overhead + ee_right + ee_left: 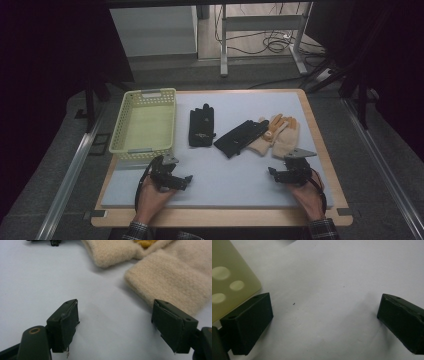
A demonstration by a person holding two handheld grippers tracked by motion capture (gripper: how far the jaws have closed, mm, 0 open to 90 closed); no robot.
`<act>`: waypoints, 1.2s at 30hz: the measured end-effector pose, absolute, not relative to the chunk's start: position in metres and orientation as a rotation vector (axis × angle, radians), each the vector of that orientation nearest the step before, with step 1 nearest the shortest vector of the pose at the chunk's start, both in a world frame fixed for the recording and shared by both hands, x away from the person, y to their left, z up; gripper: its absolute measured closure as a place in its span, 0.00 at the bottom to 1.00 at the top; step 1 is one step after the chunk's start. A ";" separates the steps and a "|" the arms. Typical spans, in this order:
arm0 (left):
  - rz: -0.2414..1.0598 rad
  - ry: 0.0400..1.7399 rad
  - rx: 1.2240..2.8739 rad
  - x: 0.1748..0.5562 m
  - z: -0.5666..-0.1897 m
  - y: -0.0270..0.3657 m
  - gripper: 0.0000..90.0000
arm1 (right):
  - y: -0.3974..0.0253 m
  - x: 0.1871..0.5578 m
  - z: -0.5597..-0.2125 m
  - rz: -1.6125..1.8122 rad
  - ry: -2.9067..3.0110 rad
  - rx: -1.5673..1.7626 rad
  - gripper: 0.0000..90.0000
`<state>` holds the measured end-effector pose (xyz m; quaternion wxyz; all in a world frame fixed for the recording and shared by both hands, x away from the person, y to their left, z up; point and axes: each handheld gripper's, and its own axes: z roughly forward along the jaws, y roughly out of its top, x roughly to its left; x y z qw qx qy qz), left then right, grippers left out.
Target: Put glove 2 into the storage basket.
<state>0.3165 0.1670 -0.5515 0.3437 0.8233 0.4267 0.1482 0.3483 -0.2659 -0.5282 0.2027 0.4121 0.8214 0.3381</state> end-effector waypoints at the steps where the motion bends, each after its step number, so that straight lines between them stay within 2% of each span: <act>1: 0.386 1.106 2.140 0.317 -0.551 0.167 0.00 | -0.265 0.348 -0.527 0.946 2.301 1.152 0.24; 10: 0.385 1.108 2.139 0.316 -0.551 0.167 0.00 | -0.260 0.351 -0.517 0.994 2.288 1.158 0.26; 24: 0.384 1.110 2.135 0.316 -0.552 0.167 0.00 | -0.237 0.374 -0.497 1.052 2.322 1.112 0.27; 36: 0.384 1.111 2.135 0.316 -0.552 0.167 0.00 | -0.199 0.404 -0.487 1.087 2.354 1.067 0.42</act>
